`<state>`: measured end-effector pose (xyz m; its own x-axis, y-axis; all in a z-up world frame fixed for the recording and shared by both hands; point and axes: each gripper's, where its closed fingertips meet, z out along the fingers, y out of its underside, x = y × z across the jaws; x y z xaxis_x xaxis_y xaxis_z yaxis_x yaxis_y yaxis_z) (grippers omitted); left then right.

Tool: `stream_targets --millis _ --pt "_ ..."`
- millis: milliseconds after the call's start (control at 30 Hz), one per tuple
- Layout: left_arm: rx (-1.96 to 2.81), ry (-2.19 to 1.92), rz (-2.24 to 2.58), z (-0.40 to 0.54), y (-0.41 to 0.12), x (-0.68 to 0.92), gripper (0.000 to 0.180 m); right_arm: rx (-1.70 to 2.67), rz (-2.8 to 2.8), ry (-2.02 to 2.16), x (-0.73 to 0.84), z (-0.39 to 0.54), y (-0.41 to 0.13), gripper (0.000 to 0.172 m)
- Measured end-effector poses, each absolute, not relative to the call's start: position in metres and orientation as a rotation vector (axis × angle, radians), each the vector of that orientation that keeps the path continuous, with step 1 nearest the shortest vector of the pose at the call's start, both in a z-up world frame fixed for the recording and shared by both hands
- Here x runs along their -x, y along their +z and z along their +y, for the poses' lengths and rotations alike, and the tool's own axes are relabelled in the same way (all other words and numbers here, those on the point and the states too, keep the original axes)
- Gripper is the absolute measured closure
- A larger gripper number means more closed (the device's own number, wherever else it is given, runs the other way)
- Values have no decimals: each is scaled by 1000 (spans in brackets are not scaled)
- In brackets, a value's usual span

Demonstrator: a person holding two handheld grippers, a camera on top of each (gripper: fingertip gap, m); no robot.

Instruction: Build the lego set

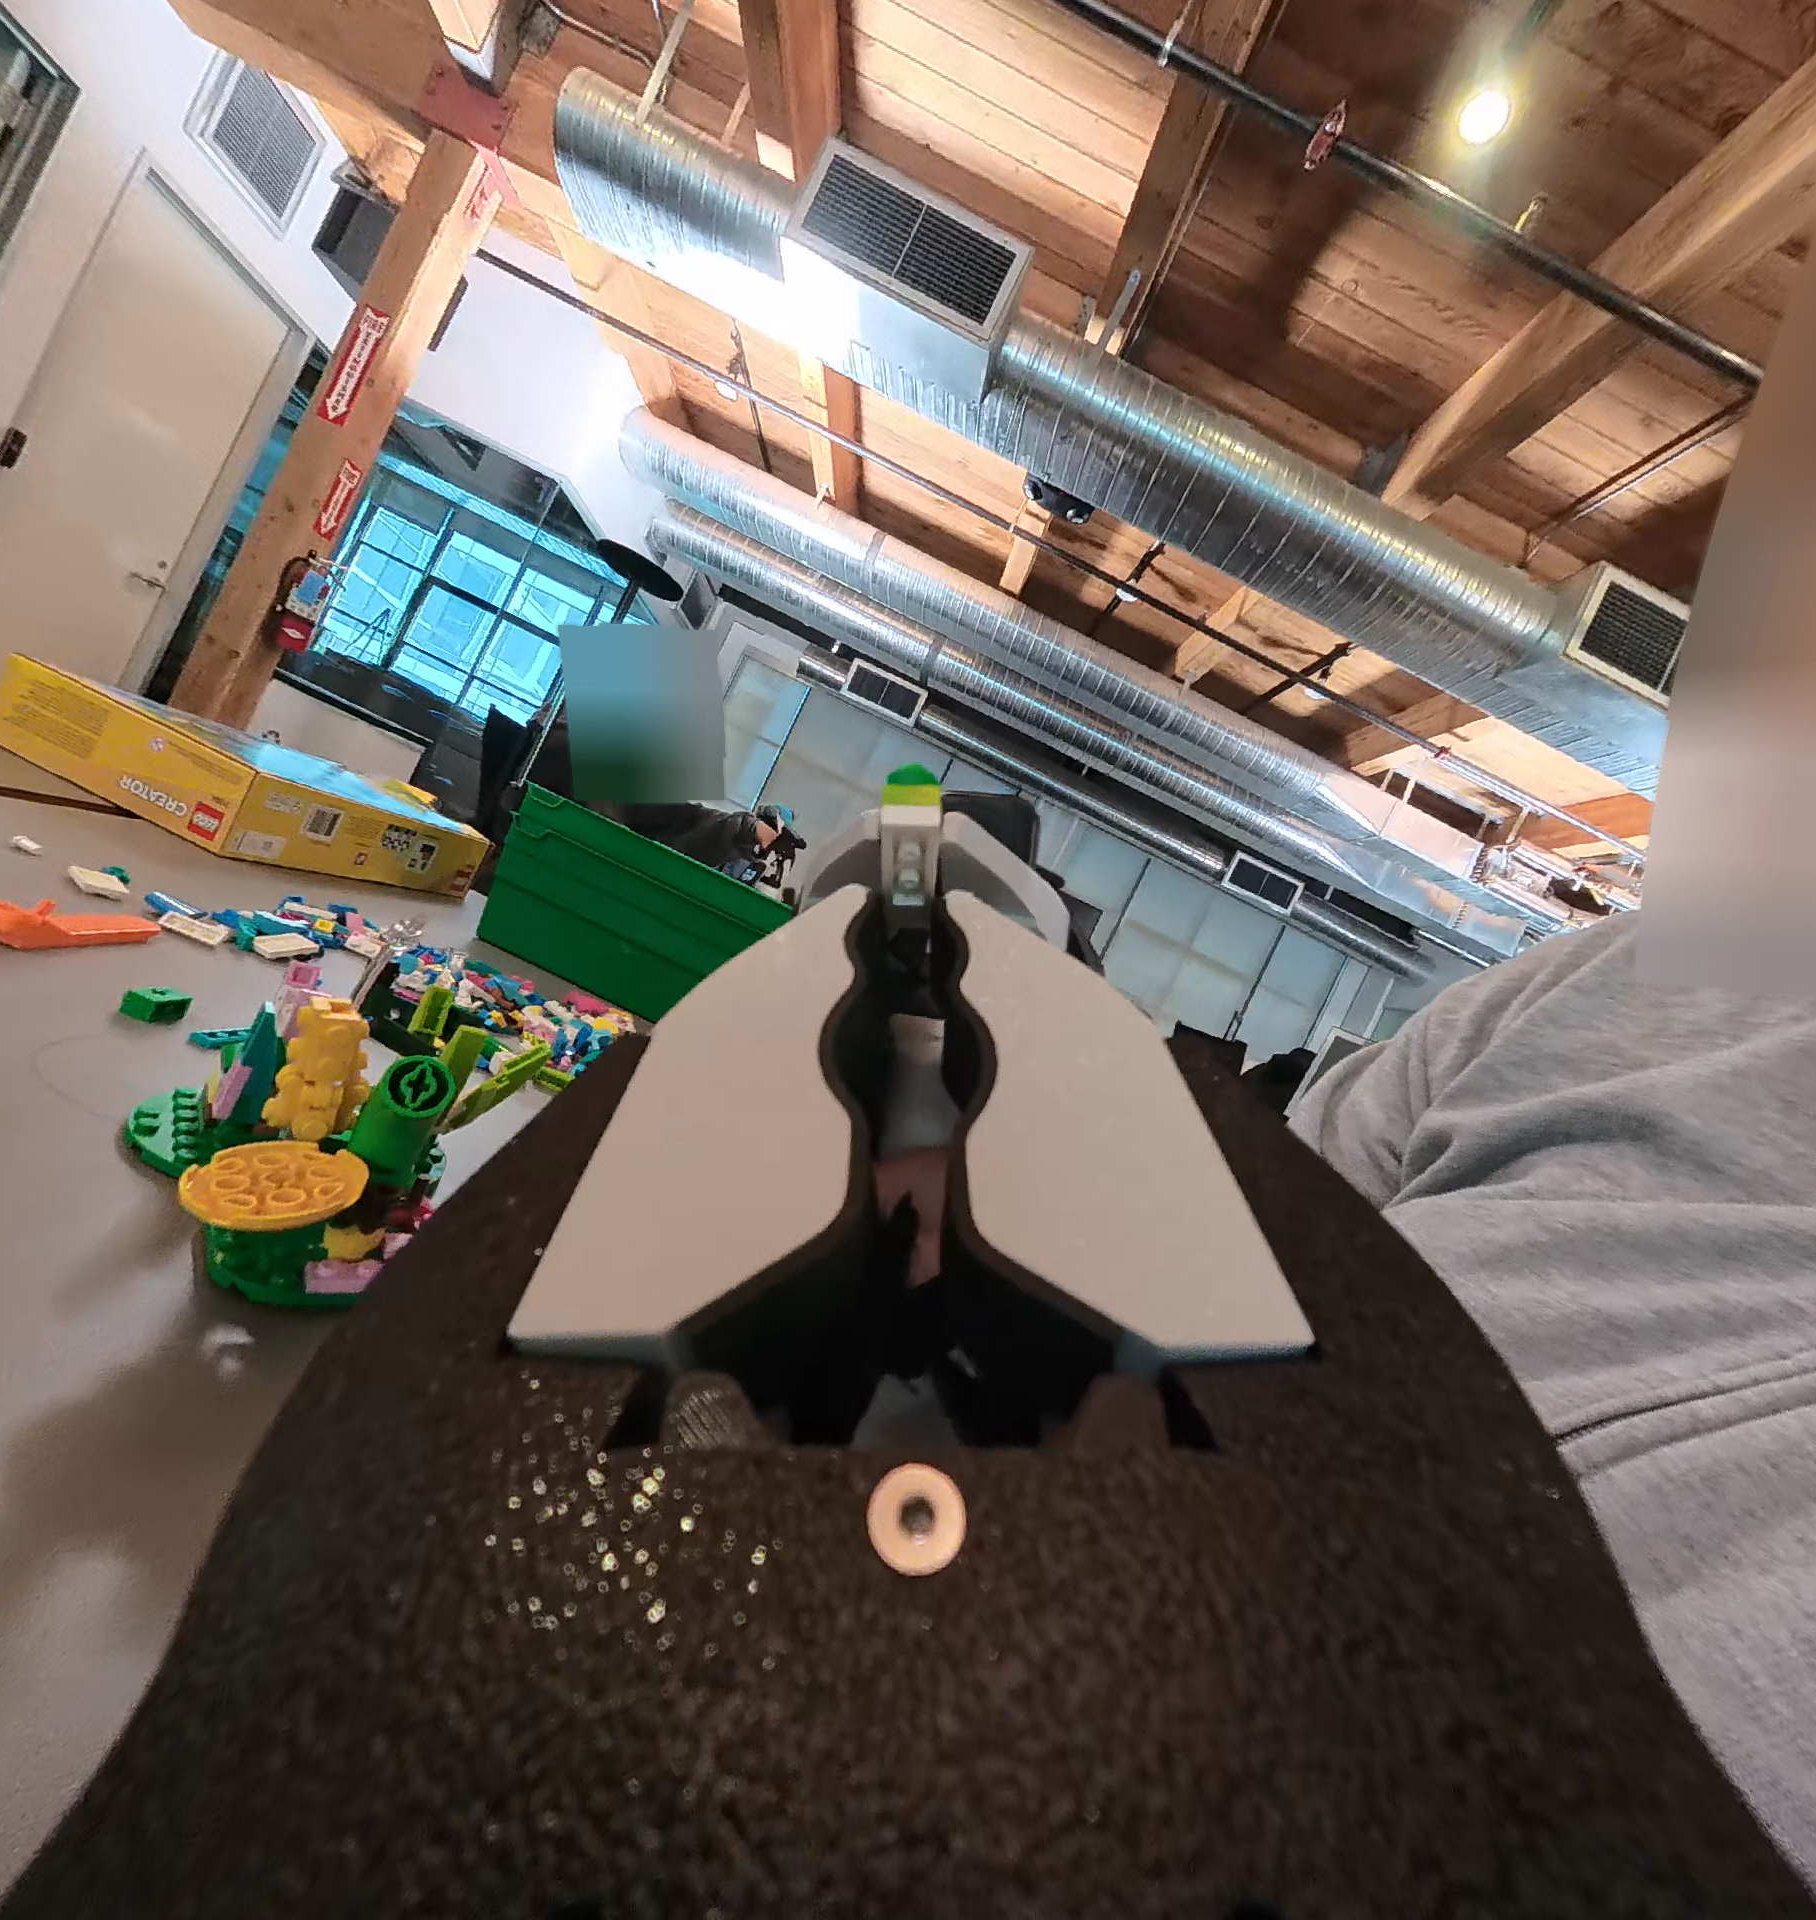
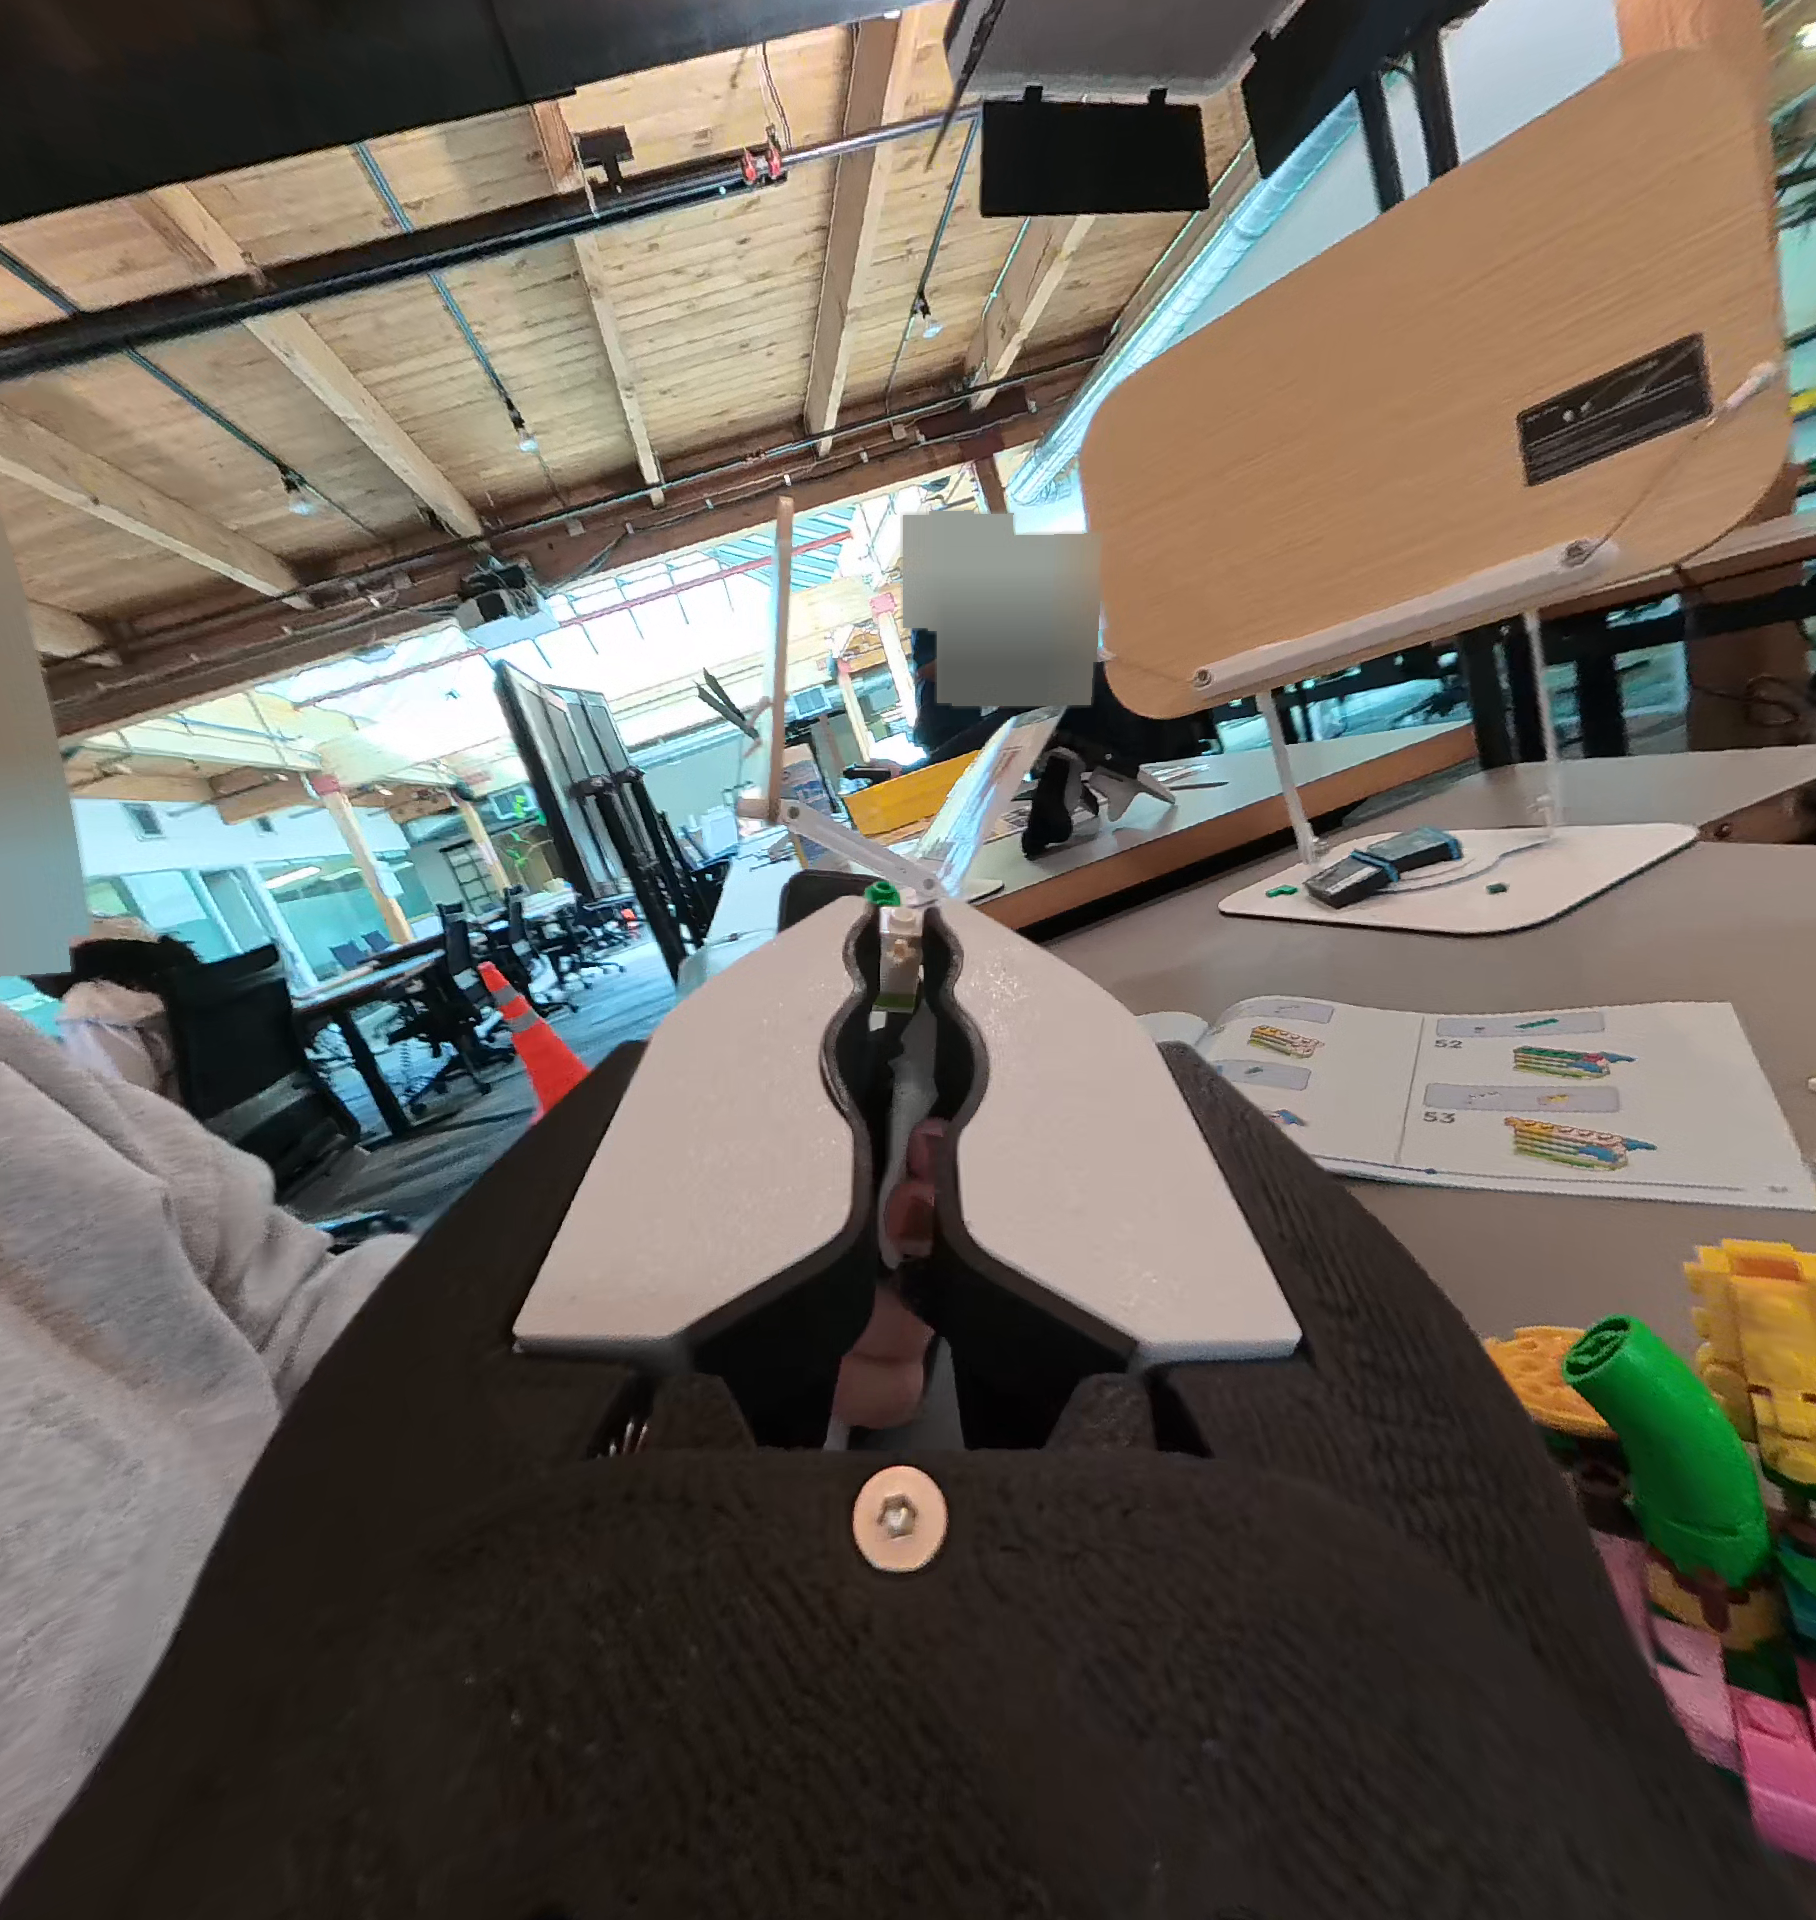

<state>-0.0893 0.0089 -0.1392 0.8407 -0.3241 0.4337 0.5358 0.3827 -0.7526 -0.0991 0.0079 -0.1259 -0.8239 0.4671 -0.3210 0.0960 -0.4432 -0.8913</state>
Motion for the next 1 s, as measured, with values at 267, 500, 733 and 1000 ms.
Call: stream_targets --millis 267,500,733,1000 --pt "1054 -546 -246 9 -141 91 173 780 -1596 2289 102 7 -129 165" --pt "1106 -564 -249 14 -143 89 154 763 -1691 2325 101 11 -131 166" --pt "1372 -424 -131 19 -163 81 146 663 -1906 2222 96 21 -135 166" --pt "1268 -442 -123 13 -153 83 160 564 -1974 2107 93 20 -139 165"
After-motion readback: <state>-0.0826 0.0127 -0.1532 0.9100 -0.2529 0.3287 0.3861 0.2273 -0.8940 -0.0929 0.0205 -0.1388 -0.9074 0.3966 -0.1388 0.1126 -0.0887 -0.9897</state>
